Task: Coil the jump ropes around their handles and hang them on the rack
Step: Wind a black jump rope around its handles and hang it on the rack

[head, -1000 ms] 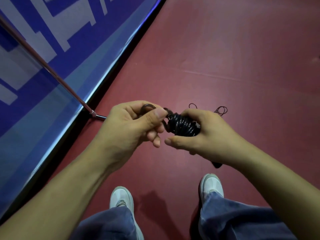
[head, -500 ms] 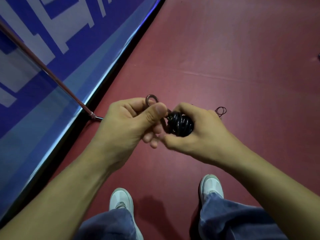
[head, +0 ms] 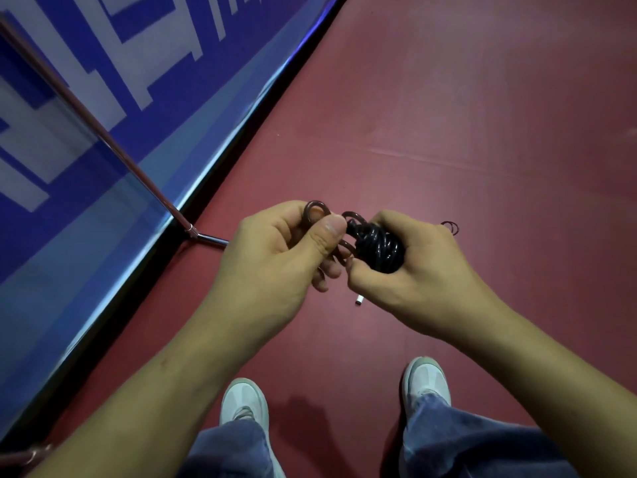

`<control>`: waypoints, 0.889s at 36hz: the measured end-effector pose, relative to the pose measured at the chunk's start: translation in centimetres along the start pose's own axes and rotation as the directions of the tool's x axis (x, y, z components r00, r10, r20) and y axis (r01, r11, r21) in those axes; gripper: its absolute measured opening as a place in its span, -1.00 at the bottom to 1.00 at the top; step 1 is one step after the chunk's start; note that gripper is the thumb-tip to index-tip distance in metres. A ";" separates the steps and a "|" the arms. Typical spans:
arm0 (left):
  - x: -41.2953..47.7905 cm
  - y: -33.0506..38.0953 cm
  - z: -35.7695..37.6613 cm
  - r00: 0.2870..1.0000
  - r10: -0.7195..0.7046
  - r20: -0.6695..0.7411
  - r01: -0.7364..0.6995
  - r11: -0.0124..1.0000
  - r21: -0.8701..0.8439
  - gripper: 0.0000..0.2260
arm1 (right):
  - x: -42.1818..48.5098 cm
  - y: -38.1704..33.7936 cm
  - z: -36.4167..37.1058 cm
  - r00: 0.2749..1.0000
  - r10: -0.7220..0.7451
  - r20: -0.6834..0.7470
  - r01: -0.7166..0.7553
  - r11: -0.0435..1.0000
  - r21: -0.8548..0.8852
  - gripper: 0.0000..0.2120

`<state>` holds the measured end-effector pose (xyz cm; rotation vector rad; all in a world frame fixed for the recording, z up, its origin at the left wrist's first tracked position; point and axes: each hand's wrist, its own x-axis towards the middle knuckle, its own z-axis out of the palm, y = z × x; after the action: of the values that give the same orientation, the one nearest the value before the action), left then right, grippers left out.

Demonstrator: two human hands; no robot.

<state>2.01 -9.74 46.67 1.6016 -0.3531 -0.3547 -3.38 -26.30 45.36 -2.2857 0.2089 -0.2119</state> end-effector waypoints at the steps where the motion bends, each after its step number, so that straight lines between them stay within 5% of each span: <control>1: 0.0 0.0 0.0 1.000 0.014 -0.012 -0.013 1.000 0.013 -0.90 | 0.0 0.0 0.0 1.000 0.002 -0.002 -0.002 1.000 -0.005 -0.56; 14: -0.2 0.7 0.2 0.980 -0.198 -0.013 0.170 0.873 -0.457 -0.72 | 0.5 0.0 -0.5 0.999 0.046 -0.024 -0.046 0.999 -0.008 -0.60; 22: -0.4 1.0 0.9 0.987 -0.078 -0.142 0.051 0.982 -0.185 -0.84 | 0.0 0.1 -0.2 1.000 -0.017 -0.013 0.017 1.000 -0.015 -0.61; 32: -0.9 1.0 2.3 0.973 -0.009 -0.229 0.018 0.999 0.035 -0.84 | -0.5 0.3 -0.1 1.000 -0.017 -0.007 0.017 1.000 0.003 -0.61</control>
<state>0.19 -11.48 47.54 1.6617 -0.1731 -0.1718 -3.92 -26.47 45.19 -2.2850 0.1925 -0.2296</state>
